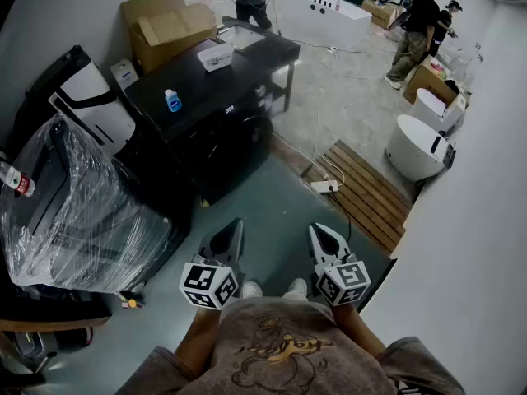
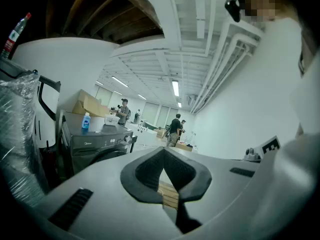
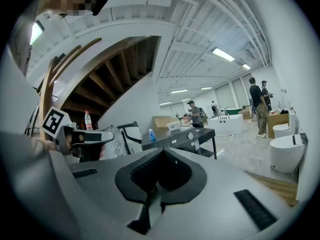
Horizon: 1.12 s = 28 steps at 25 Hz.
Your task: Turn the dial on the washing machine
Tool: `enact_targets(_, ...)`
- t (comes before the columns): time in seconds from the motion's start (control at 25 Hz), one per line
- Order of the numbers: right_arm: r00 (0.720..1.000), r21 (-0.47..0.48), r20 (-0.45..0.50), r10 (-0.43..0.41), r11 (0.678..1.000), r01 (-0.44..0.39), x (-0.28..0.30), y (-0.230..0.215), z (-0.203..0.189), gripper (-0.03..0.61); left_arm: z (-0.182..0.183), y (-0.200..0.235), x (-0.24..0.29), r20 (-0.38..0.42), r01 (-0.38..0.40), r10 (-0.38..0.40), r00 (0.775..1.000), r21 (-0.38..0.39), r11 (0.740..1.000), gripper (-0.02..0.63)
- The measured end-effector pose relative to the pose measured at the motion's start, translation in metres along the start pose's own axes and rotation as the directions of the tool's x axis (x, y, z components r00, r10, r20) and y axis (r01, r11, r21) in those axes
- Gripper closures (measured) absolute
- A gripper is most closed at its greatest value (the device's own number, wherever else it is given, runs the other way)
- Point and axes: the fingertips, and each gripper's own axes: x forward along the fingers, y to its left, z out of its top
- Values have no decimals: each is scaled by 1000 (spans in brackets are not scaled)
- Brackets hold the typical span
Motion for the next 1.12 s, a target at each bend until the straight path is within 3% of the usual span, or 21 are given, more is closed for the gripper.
enact_targets(0.24,1000,22,-9,9,1000,-9,22,15,-16,578,-5,19,11,-13,55,-55,998,17,998,617)
enact_targets(0.48,998,20,-13,-60,998,60,43,18,-18,578,-6,41,19,-17,87,-87,996,12,996,617)
enact_targets(0.76,996,24,-17,-91,996,91,83,-3,-15,578,-6,73,55,-24,77,-77,997,2,997,617)
enact_targets(1.12,999,20,-23,-43,999,44,162,-50,1,578,7,110,134,-47,45,-45,998,11,999,617)
